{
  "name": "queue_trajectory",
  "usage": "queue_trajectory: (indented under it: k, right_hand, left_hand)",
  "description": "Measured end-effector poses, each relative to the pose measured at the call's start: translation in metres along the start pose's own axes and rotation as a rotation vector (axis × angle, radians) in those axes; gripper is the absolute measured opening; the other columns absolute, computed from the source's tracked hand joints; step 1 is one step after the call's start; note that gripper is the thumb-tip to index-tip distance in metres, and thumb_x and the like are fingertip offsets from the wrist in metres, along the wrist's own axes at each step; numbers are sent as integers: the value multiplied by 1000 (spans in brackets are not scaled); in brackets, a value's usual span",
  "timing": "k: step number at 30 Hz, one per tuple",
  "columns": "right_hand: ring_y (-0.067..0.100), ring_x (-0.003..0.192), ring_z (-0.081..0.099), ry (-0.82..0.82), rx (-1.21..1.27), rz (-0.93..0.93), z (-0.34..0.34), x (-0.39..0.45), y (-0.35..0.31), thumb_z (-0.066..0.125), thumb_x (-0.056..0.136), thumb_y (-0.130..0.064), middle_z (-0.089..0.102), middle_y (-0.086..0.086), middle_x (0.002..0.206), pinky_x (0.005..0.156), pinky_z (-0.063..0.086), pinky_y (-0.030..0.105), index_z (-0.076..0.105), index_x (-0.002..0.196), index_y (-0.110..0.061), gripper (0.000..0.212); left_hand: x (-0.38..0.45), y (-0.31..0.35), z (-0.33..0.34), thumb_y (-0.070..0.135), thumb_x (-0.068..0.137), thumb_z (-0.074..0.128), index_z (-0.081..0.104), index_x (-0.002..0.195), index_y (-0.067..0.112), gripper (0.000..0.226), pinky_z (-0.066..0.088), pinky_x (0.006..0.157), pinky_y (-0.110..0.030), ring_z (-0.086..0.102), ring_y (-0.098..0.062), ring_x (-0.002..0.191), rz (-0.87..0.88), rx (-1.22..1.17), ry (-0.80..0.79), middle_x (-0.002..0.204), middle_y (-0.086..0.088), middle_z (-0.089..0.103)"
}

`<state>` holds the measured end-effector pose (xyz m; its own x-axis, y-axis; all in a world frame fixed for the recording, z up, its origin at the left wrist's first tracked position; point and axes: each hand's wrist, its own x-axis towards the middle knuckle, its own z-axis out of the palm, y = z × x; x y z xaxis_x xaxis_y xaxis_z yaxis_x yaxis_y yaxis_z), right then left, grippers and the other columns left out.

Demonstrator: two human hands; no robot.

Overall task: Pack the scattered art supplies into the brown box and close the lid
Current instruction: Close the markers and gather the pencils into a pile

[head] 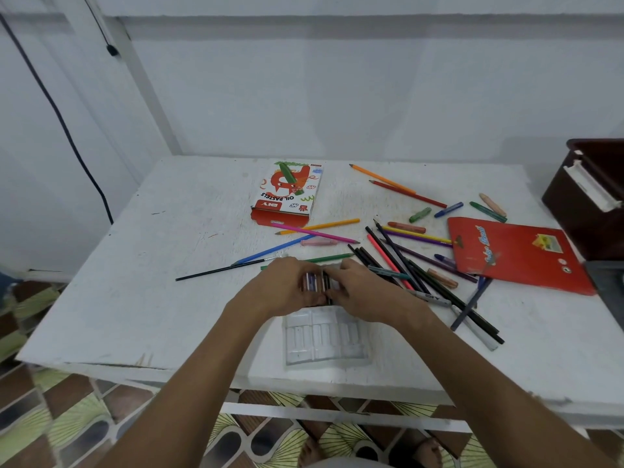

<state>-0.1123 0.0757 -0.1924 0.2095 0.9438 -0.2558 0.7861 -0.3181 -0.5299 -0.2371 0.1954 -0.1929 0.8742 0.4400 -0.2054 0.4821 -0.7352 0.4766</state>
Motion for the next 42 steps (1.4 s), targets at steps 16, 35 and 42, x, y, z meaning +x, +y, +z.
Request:
queue_trajectory:
  k: [16, 35, 42]
  right_hand:
    - [3, 67, 42, 69, 59, -28, -13, -1, -2, 69, 85, -25, 45, -13, 76, 58, 32, 12, 61, 123, -31, 40]
    - [16, 85, 58, 152, -154, 262, -51, -28, 60, 63, 88, -19, 65, 6, 103, 72, 42, 22, 69, 109, -12, 23]
    - [10, 75, 56, 239, -41, 183, -53, -29, 56, 62, 88, -19, 63, 0, 92, 64, 45, 20, 69, 102, -16, 16]
  left_hand:
    - [1, -6, -9, 43, 82, 69, 66, 117, 28, 38, 39, 58, -14, 57, -6, 66, -15, -67, -66, 78, 10, 64]
    - [78, -2, -17, 36, 93, 57, 70, 111, 16, 30, 51, 75, -30, 60, -18, 81, 33, 206, 56, 92, -6, 67]
    - [64, 1, -21, 35, 92, 57, 70, 109, 13, 30, 49, 71, -29, 58, -17, 78, -5, 147, 129, 92, -5, 66]
